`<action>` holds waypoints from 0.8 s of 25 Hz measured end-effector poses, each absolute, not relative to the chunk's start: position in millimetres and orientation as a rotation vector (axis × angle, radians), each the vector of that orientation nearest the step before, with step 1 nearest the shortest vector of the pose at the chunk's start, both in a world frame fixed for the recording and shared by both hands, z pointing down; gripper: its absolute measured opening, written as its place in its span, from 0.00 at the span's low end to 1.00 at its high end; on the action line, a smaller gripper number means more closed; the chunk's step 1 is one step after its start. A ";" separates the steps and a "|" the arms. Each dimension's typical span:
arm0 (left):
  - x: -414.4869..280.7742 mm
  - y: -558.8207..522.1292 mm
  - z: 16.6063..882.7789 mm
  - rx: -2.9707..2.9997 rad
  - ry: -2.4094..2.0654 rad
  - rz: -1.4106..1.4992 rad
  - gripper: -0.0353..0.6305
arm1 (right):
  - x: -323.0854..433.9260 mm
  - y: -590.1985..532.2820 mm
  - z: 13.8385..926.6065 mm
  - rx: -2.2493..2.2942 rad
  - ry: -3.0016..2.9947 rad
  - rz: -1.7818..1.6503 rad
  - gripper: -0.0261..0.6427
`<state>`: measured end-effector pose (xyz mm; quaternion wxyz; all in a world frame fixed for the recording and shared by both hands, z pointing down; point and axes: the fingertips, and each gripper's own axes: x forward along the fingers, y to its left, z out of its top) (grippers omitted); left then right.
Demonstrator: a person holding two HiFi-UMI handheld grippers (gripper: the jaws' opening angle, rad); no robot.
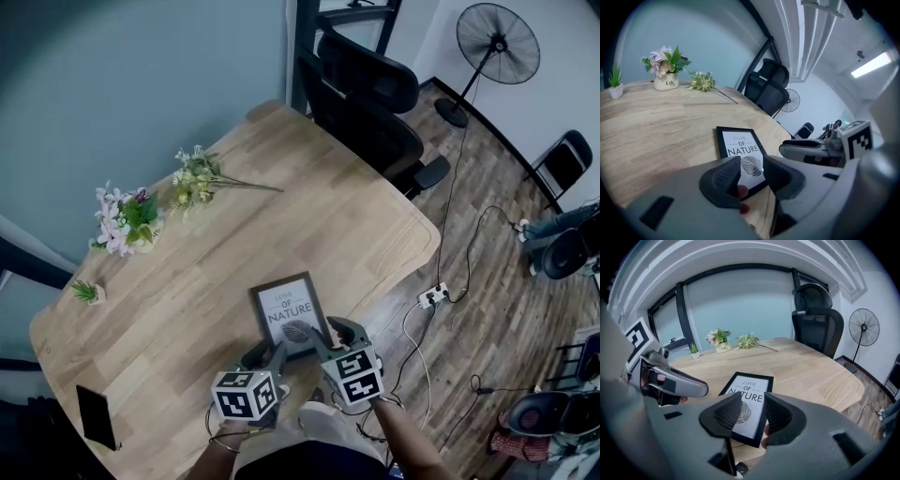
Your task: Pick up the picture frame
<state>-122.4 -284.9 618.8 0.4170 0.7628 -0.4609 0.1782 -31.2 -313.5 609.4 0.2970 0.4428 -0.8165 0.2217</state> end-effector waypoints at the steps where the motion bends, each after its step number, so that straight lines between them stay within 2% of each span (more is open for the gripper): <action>1: -123.0 -285.1 621.8 1.909 -1.155 0.452 0.26 | -31.3 -314.1 612.5 1.175 -2.165 0.595 0.23; 20: -132.8 -293.3 671.5 1.813 -1.149 0.543 0.29 | -24.8 -321.5 669.6 1.139 -2.047 0.678 0.23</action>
